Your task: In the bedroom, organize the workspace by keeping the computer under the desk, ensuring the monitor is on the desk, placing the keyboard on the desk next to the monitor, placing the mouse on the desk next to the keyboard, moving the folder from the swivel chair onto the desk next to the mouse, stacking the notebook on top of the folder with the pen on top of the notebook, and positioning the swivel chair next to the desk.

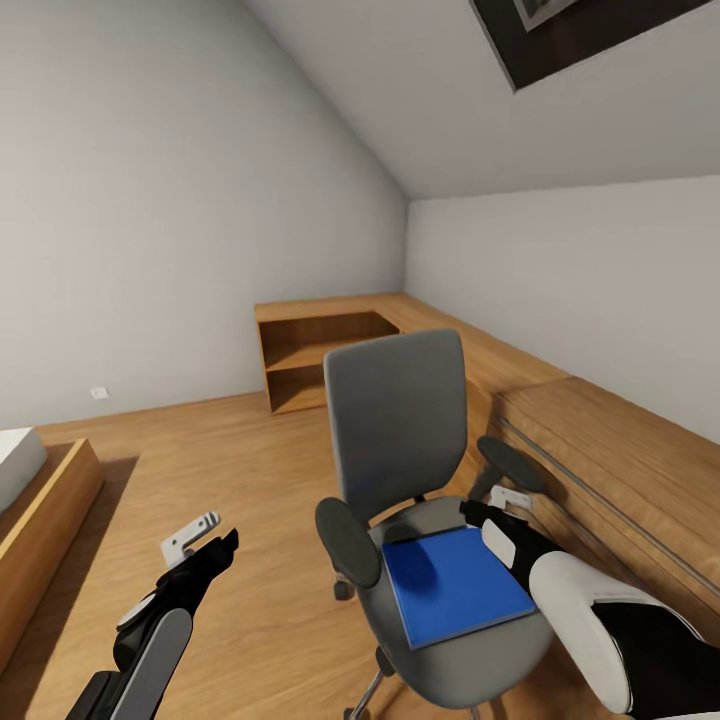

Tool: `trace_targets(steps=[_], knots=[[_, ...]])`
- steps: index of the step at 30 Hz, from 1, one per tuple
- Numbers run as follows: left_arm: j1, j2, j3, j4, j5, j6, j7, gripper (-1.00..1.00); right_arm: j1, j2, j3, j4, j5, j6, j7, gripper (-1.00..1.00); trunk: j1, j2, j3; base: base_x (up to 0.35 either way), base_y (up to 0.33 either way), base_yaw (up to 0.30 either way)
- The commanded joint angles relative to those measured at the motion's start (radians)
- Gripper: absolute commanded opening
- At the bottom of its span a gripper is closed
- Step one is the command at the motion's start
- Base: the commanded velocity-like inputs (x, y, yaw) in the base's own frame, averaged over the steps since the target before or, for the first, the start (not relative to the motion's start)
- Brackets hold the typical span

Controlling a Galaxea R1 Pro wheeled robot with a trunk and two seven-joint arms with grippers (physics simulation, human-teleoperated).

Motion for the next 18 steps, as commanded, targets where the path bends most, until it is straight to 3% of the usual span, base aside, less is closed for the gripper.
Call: trace_targets(steps=[1, 11, 18], knots=[[-0.001, 0.001, -0.002, -0.001, 0.007, 0.001, 0.008, 1.00, 0.000, 0.000, 0.001, -0.002, -0.004, 0.005, -0.003, 1.00, 0.004, -0.008, -0.004, 0.000, 0.000, 0.000], [-0.001, 0.000, -0.003, -0.001, 0.007, 0.001, 0.008, 1.00, 0.000, -0.001, 0.002, -0.002, -0.004, 0.005, -0.002, 1.00, 0.042, -0.078, -0.036, 0.000, 0.000, 0.000], [-0.001, 0.000, -0.004, 0.018, 0.003, -0.001, 0.006, 1.00, 0.000, -0.001, 0.002, -0.001, -0.004, 0.005, -0.002, 1.00, 0.042, -0.078, -0.036, 0.024, -0.001, 0.000]])
